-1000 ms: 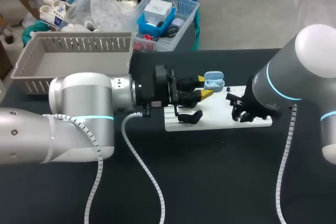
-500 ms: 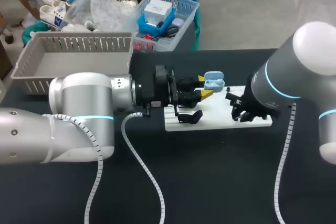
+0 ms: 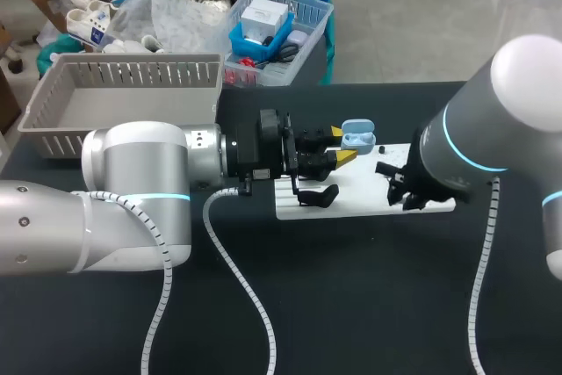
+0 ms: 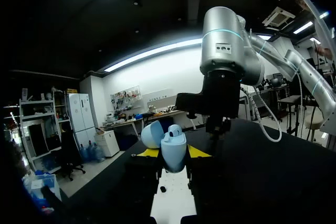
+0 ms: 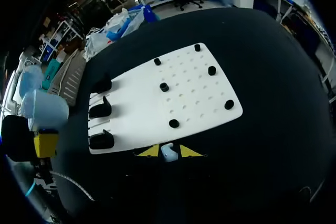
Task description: Pick up each earbud case from the left stands, insert the matching earbuds, close the lid, and place the case in the box.
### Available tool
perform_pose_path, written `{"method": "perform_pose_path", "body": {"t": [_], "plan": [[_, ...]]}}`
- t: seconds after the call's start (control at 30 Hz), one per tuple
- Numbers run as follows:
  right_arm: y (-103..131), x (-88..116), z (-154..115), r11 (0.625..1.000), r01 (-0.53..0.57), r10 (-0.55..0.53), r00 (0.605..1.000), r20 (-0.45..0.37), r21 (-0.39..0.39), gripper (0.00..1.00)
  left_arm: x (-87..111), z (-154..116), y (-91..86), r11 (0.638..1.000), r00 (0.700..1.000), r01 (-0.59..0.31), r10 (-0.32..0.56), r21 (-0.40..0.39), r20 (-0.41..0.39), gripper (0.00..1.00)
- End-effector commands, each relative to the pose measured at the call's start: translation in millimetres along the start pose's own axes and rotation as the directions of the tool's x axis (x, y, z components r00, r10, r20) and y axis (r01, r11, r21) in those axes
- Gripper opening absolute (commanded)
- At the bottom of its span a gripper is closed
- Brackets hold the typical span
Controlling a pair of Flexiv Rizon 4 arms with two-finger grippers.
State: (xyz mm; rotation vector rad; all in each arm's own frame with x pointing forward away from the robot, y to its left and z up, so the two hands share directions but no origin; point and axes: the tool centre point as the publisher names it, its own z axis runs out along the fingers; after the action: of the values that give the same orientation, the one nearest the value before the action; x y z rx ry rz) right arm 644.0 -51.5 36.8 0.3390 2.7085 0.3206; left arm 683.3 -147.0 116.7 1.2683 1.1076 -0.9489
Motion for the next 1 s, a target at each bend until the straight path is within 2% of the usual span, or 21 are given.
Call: {"method": "perform_pose_path", "body": {"t": [0.03,0.3,0.43,0.57,0.77,1.0], "plan": [[3,10,-18,0.997,0.073,-0.073,0.997,-0.012,0.011,0.0,0.2,0,-0.7,1.0,1.0,-0.001,0.001,-0.005,0.001,0.0],[10,25,-38,0.974,0.224,-0.222,0.973,-0.057,0.019,0.0,0.2,0,-0.7,1.0,1.0,-0.001,0.001,-0.005,0.001,0.0],[16,32,-43,0.929,0.37,-0.37,0.925,-0.089,-0.009,0.0,0.2,0,-0.7,1.0,1.0,-0.001,0.001,-0.005,0.001,0.0],[21,37,-52,0.897,0.441,-0.443,0.89,-0.105,-0.044,0.0,0.2,0,-0.7,1.0,1.0,-0.001,0.001,-0.005,0.001,0.0],[37,38,-68,0.863,0.504,-0.503,0.855,-0.129,-0.029,0.0,0.2,0,-0.7,1.0,1.0,-0.001,0.001,-0.005,0.001,0.0],[52,33,-83,0.853,0.521,-0.52,0.844,-0.132,-0.029,0.0,0.2,0,-0.7,1.0,1.0,-0.001,0.001,-0.005,0.001,0.0]]}}
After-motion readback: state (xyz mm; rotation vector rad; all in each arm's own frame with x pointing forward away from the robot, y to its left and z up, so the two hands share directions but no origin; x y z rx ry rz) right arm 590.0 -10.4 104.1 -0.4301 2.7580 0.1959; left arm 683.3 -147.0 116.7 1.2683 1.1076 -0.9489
